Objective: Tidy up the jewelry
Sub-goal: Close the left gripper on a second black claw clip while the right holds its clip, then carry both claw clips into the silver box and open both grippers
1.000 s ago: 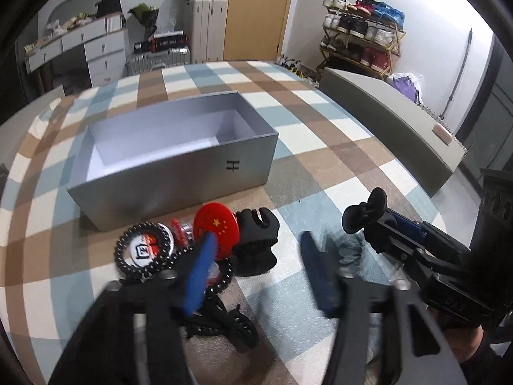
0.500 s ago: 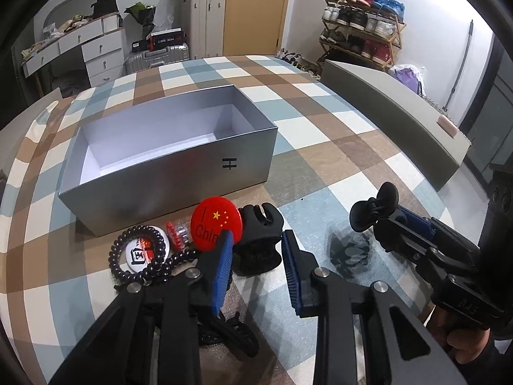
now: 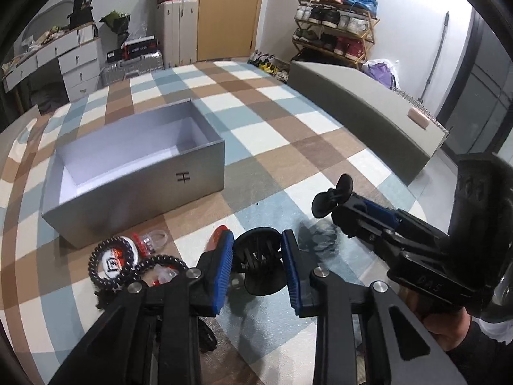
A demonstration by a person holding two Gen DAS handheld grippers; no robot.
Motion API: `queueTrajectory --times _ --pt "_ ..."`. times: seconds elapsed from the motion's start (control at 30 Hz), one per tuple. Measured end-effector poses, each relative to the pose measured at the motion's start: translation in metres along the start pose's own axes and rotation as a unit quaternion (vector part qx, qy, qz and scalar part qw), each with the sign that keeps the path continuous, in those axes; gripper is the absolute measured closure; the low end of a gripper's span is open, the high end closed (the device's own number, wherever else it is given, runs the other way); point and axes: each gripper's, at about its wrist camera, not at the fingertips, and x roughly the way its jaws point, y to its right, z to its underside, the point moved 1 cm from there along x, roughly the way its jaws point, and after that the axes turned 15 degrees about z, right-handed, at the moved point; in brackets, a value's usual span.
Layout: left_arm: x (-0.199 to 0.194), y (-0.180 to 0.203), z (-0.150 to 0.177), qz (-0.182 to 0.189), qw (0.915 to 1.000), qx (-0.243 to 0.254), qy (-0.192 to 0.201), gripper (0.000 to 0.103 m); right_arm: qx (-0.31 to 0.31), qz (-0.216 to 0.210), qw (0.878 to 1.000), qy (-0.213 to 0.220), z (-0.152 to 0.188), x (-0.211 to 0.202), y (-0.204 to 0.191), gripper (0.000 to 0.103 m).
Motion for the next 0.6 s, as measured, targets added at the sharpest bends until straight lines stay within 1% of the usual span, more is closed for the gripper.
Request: queueTrajectory --times 0.13,0.23,0.27,0.33,0.4,0.43,0.53,0.6 --pt "-0.005 -0.005 -0.002 0.01 0.9999 -0.013 0.005 0.078 0.001 -0.001 1.0 0.0 -0.002 0.002 0.0 0.055" --pt "-0.01 -0.002 -0.004 0.005 0.9999 -0.002 0.014 0.078 0.002 -0.003 1.0 -0.002 -0.002 0.002 0.0 0.055" --pt "-0.013 -0.001 -0.005 0.012 0.9997 -0.001 0.019 0.078 0.003 -0.003 1.0 -0.003 -0.001 0.003 0.0 0.055" --pt "-0.017 -0.005 -0.007 0.029 0.9991 -0.015 0.027 0.078 0.008 -0.004 1.0 -0.007 -0.001 0.005 0.002 0.055" --pt "-0.021 -0.014 -0.01 0.052 0.9972 -0.042 0.035 0.078 0.011 -0.002 1.0 -0.009 0.0 0.005 0.004 0.055" --pt "-0.023 -0.019 -0.012 0.056 0.9961 -0.056 0.04 0.078 0.013 -0.003 1.0 -0.009 -0.001 0.005 0.005 0.055" --pt "-0.028 -0.024 -0.014 0.061 0.9946 -0.067 0.05 0.078 0.013 -0.004 1.0 -0.007 -0.001 0.004 0.005 0.055" --pt "-0.031 -0.027 -0.015 0.077 0.9927 -0.077 0.053 0.078 0.011 -0.005 1.0 -0.008 0.0 0.005 0.004 0.055"
